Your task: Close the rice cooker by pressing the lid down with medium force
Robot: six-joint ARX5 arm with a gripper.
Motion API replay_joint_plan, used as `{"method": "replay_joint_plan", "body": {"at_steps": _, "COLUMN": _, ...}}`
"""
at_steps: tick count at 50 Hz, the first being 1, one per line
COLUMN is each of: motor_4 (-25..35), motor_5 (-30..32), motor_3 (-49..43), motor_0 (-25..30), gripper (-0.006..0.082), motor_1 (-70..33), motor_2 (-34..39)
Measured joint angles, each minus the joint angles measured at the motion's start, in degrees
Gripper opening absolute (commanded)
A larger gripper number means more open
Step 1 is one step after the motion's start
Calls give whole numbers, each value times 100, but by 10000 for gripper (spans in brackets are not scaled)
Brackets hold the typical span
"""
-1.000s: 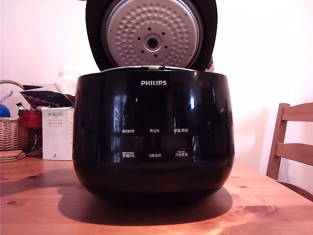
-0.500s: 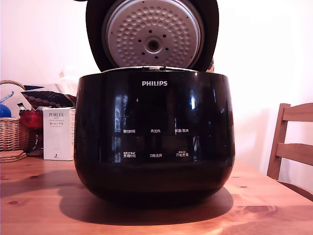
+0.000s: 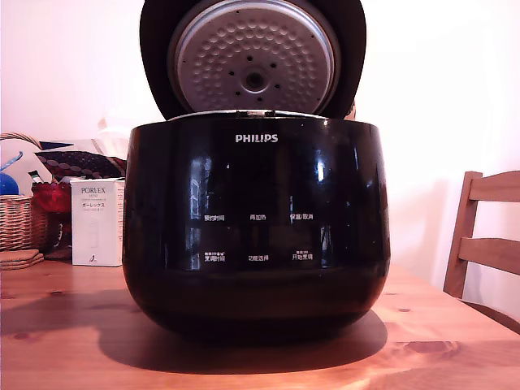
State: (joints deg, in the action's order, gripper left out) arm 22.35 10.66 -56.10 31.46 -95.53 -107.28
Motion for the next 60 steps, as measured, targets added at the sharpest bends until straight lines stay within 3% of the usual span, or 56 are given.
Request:
{"method": "replay_joint_plan", "body": {"at_steps": 14, "motor_4": -37, "motor_5": -7, "motor_3": 136, "motor_0": 0, "gripper": -24, "motor_1": 280, "motor_2": 535}}
{"method": "replay_joint_plan", "body": {"at_steps": 34, "motor_4": -192, "motor_5": -107, "motor_3": 286, "motor_0": 0, "gripper": -24, "motor_1": 282, "motor_2": 686}}
{"method": "replay_joint_plan", "body": {"at_steps": 47, "motor_4": -275, "motor_5": -155, "motor_3": 522, "motor_0": -7, "gripper": -24, "motor_1": 282, "motor_2": 1322}}
{"method": "replay_joint_plan", "body": {"at_steps": 60, "motor_4": -229, "motor_5": -175, "motor_3": 826, "motor_0": -7, "gripper": -24, "motor_1": 282, "motor_2": 1384}}
